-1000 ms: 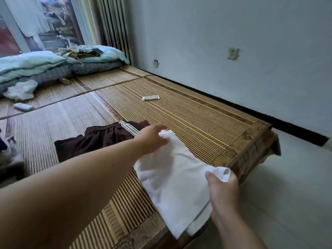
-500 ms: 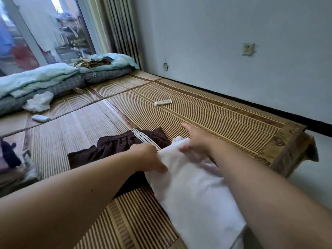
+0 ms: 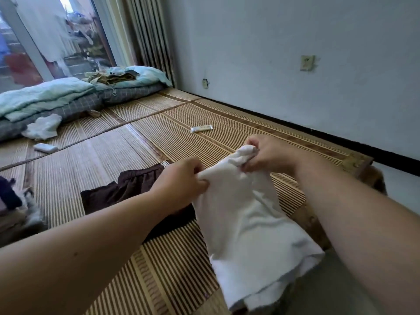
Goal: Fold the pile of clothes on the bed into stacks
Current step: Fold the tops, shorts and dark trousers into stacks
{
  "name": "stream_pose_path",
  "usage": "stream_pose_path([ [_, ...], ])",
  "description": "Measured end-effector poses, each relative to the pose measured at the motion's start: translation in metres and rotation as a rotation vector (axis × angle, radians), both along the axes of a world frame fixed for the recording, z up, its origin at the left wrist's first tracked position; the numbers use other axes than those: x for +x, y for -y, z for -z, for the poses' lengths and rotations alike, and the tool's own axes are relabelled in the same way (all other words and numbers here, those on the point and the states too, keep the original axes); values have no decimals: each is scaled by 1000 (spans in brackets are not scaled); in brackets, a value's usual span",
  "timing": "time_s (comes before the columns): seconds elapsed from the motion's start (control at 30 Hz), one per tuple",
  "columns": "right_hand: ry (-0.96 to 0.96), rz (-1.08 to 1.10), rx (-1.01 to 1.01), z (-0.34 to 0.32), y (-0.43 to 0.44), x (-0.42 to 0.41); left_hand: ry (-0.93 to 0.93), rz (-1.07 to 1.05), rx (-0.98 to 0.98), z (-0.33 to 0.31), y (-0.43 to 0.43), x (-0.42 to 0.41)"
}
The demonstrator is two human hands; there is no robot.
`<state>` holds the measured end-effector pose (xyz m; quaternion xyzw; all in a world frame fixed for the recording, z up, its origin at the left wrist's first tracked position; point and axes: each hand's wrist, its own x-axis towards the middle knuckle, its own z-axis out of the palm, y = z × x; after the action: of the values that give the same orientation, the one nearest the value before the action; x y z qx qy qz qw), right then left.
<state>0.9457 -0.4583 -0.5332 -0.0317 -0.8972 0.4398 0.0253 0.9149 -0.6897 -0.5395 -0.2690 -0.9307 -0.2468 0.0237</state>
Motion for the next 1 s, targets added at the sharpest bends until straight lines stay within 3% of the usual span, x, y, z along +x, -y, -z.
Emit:
stream_pose_path([
  [0.17, 107, -121, 134, 1, -12, 86, -16, 295, 33, 14, 17, 69],
  [0.23, 247, -139, 258, 9, -11, 117, 135, 388, -25, 27, 24, 93],
  [0.33, 478, -158, 269, 28, -2, 147, 507, 460, -204, 45, 31, 122],
  [0.37, 478, -108, 255, 35, 1, 151, 606, 442, -162, 49, 32, 128],
  [0.43, 362, 108, 219, 47, 5, 148, 746, 281, 176, 57, 27, 136],
  [0.5, 241, 348, 247, 54, 8, 137, 689, -55, 398, 64, 18, 132],
  [0.6, 374, 471, 296, 60, 17, 124, 674, -415, 232, 73, 9, 121],
  [0.7, 531, 460, 206, 66, 23, 123, 782, -438, 56, 77, 4, 115],
  [0.83, 449, 431, 143, 71, 28, 124, 655, -425, -65, 77, -10, 118],
  [0.9, 390, 389, 122, 70, 28, 126, 614, -333, 111, 80, -7, 118],
  [1.0, 294, 358, -2, 62, 26, 128, 727, -165, 593, 75, 7, 118],
])
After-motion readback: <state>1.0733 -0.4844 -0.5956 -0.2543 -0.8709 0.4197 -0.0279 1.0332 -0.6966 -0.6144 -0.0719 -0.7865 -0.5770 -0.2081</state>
